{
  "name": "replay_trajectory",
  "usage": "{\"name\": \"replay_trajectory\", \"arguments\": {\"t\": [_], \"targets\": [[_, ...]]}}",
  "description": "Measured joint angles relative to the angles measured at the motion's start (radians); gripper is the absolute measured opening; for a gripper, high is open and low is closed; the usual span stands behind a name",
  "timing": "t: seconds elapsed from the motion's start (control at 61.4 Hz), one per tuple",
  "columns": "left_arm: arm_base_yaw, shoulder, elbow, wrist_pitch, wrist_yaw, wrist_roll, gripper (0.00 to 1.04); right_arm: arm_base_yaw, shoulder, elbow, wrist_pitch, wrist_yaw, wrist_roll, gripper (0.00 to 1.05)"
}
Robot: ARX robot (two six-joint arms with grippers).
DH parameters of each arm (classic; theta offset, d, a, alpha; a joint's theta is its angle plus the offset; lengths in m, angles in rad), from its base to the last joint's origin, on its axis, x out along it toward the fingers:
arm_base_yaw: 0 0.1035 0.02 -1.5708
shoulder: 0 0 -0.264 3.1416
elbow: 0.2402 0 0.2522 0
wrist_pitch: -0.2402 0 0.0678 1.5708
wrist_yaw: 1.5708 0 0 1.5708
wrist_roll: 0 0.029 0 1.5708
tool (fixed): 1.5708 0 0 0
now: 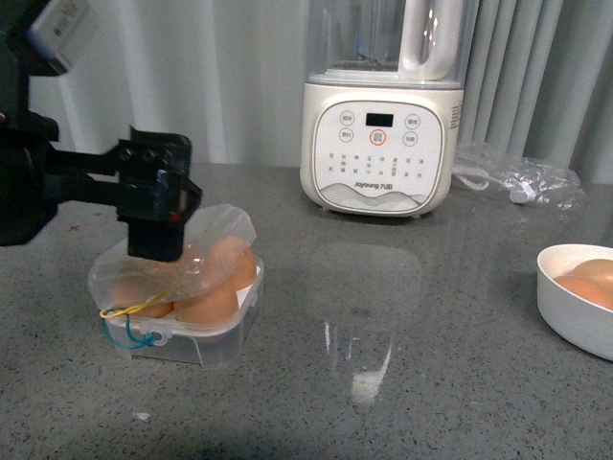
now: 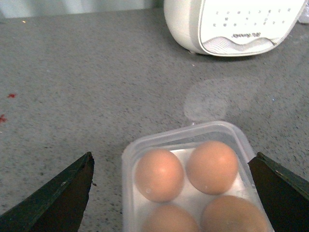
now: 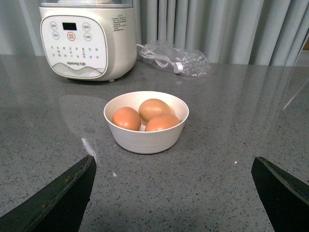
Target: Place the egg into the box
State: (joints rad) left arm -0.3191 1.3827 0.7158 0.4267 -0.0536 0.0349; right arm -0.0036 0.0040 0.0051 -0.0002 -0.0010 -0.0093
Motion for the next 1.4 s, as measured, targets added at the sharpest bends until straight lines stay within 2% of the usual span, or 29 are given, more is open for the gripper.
{"name": "replay_trajectory", "arguments": {"t": [0.244,0.538,0.994,1.205,1.401], "targets": [[-0.051,0.016,-0.018,-0.008,0.001,0.010,0.98,0.000,0.000,0.000,0.000,0.000,0.000,0.98],[-0.046,0.011,-0.013,-0.071,0.008,0.006,0.98,0.000,0.000,0.000,0.000,0.000,0.000,0.98],[0.042,-0.108,0.086,-0.177,0.039,-0.060,0.98,0.000,0.000,0.000,0.000,0.000,0.000,0.98],[0.113,-0.188,0.105,-0.232,0.026,-0.134,0.98,0.000,0.000,0.000,0.000,0.000,0.000,0.98],[0.145,-0.385,0.072,-0.359,-0.010,-0.121,0.98,0.000,0.000,0.000,0.000,0.000,0.000,0.98]]}}
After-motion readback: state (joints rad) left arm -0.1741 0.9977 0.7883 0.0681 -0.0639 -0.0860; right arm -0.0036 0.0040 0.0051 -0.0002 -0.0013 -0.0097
